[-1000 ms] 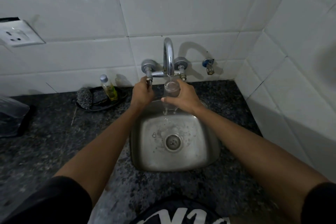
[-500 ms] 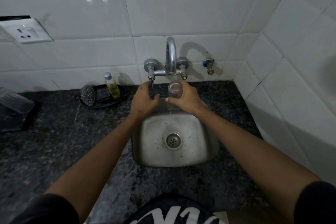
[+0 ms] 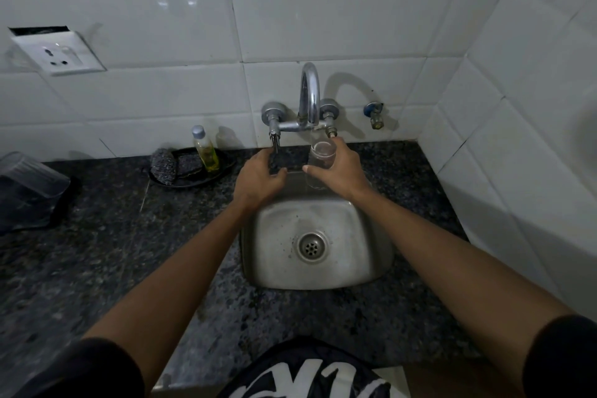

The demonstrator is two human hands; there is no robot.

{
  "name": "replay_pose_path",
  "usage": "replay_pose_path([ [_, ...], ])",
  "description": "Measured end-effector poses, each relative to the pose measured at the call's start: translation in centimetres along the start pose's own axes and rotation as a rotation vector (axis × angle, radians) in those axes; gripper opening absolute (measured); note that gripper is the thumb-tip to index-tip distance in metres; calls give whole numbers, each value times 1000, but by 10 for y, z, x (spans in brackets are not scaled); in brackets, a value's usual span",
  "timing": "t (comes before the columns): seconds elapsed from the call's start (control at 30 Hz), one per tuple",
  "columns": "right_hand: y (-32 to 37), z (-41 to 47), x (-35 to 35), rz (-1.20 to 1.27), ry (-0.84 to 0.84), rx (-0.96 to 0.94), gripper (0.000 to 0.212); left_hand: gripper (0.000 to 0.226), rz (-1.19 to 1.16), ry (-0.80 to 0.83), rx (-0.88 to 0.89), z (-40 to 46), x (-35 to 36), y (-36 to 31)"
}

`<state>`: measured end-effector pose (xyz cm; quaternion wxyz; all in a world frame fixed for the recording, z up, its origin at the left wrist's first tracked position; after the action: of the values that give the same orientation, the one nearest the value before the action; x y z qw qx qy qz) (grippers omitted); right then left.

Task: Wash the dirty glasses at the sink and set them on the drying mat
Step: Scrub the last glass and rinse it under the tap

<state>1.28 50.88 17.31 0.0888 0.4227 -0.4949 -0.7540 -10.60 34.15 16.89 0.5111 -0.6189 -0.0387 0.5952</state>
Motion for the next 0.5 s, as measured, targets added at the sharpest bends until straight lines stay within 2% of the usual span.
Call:
replay_pose_path([
  [0.17,7,-4,-6,32,-44,-29,70,51,6,1,-11,-2,-2,-2],
  [0.5,10,-7,-5,11,-30,-58,61,55,28,18,-37,-2,3,6],
])
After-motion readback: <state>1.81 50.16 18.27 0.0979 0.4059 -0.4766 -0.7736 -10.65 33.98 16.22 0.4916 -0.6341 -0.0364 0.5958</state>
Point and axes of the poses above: each hand's wrist, its own z-axis towards the middle knuckle, its own x-axis out of the palm, y = z × x, the point moved 8 cm from there along z, towards the middle knuckle, and after that the axes turned 4 degrees about -y, right-handed, at the moved point
